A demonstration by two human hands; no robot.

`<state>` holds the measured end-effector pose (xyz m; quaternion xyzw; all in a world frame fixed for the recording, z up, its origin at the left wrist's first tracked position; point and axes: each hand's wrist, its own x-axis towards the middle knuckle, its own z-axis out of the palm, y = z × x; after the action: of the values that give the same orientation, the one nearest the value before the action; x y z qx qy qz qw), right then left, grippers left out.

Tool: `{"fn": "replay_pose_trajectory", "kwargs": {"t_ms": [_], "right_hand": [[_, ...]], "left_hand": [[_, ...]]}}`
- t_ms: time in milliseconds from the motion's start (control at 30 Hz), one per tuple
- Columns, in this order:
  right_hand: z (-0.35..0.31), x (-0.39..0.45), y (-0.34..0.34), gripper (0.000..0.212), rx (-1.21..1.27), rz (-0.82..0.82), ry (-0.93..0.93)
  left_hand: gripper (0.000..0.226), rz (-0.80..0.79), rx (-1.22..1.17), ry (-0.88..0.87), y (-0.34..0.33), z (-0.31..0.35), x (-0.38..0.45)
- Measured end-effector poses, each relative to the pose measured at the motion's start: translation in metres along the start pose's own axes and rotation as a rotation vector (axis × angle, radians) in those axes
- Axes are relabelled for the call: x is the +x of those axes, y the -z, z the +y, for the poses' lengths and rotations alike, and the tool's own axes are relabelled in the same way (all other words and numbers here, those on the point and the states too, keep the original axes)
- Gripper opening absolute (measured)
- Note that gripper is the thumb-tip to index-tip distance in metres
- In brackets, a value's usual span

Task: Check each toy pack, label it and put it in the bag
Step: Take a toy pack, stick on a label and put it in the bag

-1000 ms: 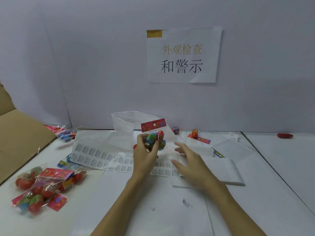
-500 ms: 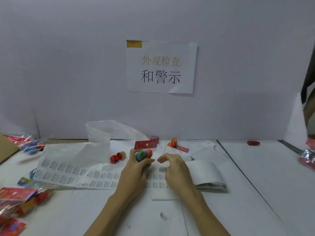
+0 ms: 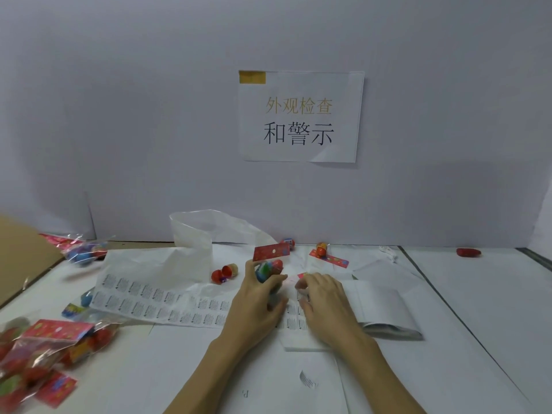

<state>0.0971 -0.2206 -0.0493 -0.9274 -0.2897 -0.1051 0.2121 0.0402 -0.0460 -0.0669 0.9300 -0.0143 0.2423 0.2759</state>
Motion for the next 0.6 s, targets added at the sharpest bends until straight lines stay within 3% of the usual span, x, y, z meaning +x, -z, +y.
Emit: {"fn": "replay_pose_trajectory", "kwargs": {"t_ms": [100,267,500,600], "right_hand": [[-0.003,0.002,0.0,0.016,0.036,0.027,-0.031],[0.0,0.003,0.002,0.012,0.113,0.068,-0.031],[-0.001,0.003,0.006,0.018,0.191,0.107,-0.011],[-0.001,0.003,0.007,0.018,0.197,0.106,-0.009]], "left_hand": [[0.043,0.008,0.0,-0.028,-0.001,0.0,0.001],[0.021,0.04,-0.006,-0.088,0.002,0.005,-0.001],[0.044,0.103,0.025,-0.111,0.002,0.012,-0.004],[0.044,0.083,0.013,-0.108,0.003,0.012,-0.005]]}}
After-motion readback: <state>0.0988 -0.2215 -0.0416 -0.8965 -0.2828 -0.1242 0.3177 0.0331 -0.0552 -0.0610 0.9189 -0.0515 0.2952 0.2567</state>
